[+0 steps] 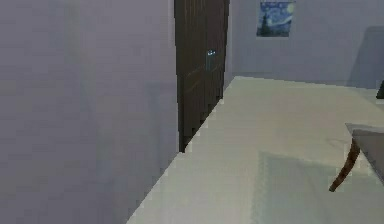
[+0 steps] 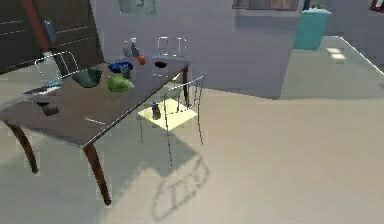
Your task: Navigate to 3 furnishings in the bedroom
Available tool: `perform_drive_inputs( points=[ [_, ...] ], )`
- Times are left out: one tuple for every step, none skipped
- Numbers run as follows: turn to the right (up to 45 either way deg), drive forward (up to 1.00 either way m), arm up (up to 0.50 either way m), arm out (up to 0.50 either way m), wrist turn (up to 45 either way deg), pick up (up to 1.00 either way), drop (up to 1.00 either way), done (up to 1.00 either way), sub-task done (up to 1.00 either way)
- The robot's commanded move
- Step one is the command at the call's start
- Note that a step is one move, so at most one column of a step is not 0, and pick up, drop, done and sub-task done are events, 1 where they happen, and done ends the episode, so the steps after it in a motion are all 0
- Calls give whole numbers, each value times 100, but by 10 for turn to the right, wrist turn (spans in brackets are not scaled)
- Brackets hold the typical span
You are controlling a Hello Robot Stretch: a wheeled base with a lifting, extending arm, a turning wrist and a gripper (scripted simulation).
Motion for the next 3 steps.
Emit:
perform_drive_inputs(
  points=[
    [0, 55, 0, 0, 0, 0, 0, 0, 0],
    [210, 0, 0, 0, 0, 0, 0, 0, 0],
    [0, 100, 0, 0, 0, 0, 0, 0, 0]
  ],
)
